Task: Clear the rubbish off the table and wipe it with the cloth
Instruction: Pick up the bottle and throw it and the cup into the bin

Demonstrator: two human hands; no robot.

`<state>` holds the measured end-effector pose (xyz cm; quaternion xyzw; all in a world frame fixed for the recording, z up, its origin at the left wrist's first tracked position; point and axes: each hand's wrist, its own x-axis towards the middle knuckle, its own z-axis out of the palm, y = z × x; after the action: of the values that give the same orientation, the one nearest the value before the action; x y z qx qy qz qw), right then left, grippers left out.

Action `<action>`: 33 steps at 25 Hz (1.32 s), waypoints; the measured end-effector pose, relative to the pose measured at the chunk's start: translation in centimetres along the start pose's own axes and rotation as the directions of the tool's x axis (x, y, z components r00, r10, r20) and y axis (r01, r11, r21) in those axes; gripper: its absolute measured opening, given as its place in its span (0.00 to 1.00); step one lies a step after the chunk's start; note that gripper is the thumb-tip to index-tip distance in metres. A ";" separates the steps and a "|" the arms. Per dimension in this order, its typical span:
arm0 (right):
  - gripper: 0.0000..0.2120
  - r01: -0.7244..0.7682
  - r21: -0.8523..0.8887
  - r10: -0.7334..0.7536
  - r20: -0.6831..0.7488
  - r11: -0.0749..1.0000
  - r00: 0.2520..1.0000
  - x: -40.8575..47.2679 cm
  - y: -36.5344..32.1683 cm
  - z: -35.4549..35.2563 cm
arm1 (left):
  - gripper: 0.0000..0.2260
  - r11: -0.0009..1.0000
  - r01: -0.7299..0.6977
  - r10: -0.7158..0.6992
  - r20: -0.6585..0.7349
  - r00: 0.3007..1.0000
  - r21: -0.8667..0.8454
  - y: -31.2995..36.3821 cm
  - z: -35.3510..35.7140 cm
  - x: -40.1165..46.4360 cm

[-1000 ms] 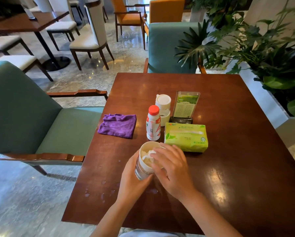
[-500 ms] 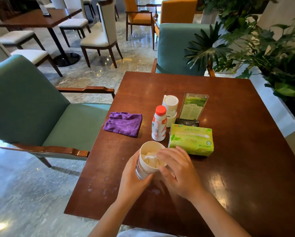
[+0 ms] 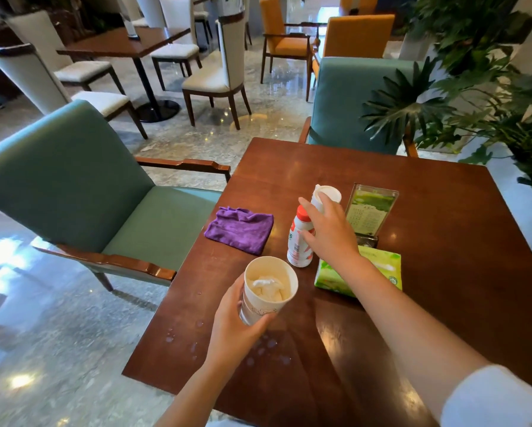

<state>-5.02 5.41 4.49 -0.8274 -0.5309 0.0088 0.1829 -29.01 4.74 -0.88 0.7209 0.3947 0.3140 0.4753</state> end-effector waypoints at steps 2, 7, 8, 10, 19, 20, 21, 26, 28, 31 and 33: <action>0.28 0.023 -0.029 -0.020 0.093 0.999 0.995 1.5 0.2 0.8 | 0.34 1.000 0.005 -0.004 -0.025 1.000 0.009 0.2 -0.3 0.0; 0.21 0.079 0.081 -0.082 0.028 0.994 0.996 2.7 1.0 2.1 | 0.35 0.998 0.039 -0.033 -0.120 0.992 0.040 -0.1 -0.8 -0.3; 0.20 0.090 0.096 -0.093 0.031 0.991 0.995 3.1 1.1 2.0 | 0.35 0.998 0.050 -0.043 -0.139 0.989 0.046 -0.2 -0.8 -0.4; 0.19 0.114 0.114 -0.122 0.068 0.987 0.990 4.1 1.3 1.8 | 0.35 0.996 0.073 -0.063 -0.174 0.983 0.054 -0.6 -0.8 -0.7; 0.18 0.262 0.099 -0.254 -0.087 0.960 0.963 1.4 -5.2 -1.1 | 0.34 0.999 0.038 -0.035 -0.240 0.970 0.008 -2.3 -4.6 1.0; 0.18 0.268 0.120 -0.255 -0.108 0.956 0.961 1.3 -6.5 -1.7 | 0.34 1.000 0.025 -0.026 -0.250 0.968 -0.007 -2.5 -5.7 1.4; 0.17 0.272 0.141 -0.257 -0.118 0.952 0.959 1.1 -8.1 -2.2 | 0.33 1.000 0.015 -0.019 -0.256 0.967 -0.019 -2.9 -7.0 1.7; 0.17 0.252 0.211 -0.239 -0.086 0.944 0.967 -0.2 -17.9 -1.5 | 0.32 0.999 -0.027 0.022 -0.248 0.968 -0.018 -6.5 -16.1 2.9; 0.17 0.225 0.230 -0.217 -0.061 0.947 0.974 -0.7 -22.0 -0.4 | 0.31 0.999 -0.028 0.022 -0.243 0.970 -0.022 -8.7 -20.3 2.9; 0.17 0.205 0.299 -0.195 -0.061 0.932 0.979 -1.0 -27.5 1.9 | 0.31 1.000 0.016 -0.013 -0.227 0.974 0.013 -11.4 -26.1 2.9; 0.17 0.171 0.354 -0.166 -0.045 0.919 0.985 -1.0 -30.1 3.6 | 0.31 0.997 0.064 -0.053 -0.233 0.971 0.041 -13.2 -28.9 2.9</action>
<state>-32.51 16.73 10.34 -0.7319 -0.5882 0.0833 0.3338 -55.04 23.04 -2.88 0.6786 0.4759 0.3724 0.4175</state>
